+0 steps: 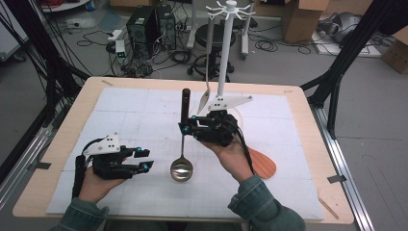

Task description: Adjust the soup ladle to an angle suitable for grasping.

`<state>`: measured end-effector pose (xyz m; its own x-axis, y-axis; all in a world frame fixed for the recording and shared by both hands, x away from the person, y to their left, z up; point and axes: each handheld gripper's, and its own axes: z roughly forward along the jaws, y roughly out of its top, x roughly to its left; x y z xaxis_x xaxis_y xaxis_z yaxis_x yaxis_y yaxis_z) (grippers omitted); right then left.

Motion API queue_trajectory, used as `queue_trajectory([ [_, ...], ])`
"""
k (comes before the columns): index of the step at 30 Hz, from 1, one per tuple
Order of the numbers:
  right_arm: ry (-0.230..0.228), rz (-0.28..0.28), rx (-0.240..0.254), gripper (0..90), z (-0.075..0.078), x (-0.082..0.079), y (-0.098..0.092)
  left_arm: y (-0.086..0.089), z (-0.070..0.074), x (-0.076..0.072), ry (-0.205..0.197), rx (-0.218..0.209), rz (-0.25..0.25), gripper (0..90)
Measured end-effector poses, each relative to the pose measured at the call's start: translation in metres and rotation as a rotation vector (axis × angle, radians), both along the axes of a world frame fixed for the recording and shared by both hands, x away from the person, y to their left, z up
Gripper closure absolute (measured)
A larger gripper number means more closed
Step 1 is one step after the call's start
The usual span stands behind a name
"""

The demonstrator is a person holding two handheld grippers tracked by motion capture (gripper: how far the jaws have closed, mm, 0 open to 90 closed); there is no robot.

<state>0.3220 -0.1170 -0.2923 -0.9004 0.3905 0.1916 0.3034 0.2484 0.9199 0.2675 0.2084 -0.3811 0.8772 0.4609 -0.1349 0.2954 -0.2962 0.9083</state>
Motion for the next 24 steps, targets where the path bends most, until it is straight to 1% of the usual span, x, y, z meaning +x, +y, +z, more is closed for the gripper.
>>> queue_trajectory([
  [2, 0.001, -0.008, 0.004, 73.7, 0.002, 0.004, -0.005, 0.001, -0.002, 0.000, 0.007, -0.005, 0.017, 52.2],
  [5, 0.005, -0.023, 0.007, 73.7, 0.005, 0.010, -0.012, 0.005, -0.004, 0.001, 0.008, -0.001, 0.034, 49.2],
  [8, 0.001, -0.033, 0.008, 73.7, 0.008, 0.015, -0.018, 0.008, -0.007, 0.001, 0.013, 0.012, 0.044, 46.7],
  [12, 0.001, -0.051, 0.014, 73.7, 0.011, 0.022, -0.025, 0.012, -0.010, 0.001, 0.018, 0.015, 0.057, 44.9],
  [15, 0.002, -0.069, 0.014, 73.7, 0.011, 0.025, -0.028, 0.015, -0.012, 0.001, 0.020, 0.020, 0.067, 43.4],
  [18, 0.005, -0.074, 0.005, 73.7, 0.011, 0.028, -0.030, 0.016, -0.014, 0.002, 0.021, 0.019, 0.078, 41.6],
  [21, 0.002, -0.078, -0.003, 73.7, 0.013, 0.030, -0.031, 0.017, -0.015, 0.003, 0.015, 0.031, 0.084, 39.3],
  [24, 0.000, -0.085, -0.006, 73.7, 0.016, 0.033, -0.033, 0.017, -0.016, 0.003, 0.013, 0.034, 0.093, 36.7],
])
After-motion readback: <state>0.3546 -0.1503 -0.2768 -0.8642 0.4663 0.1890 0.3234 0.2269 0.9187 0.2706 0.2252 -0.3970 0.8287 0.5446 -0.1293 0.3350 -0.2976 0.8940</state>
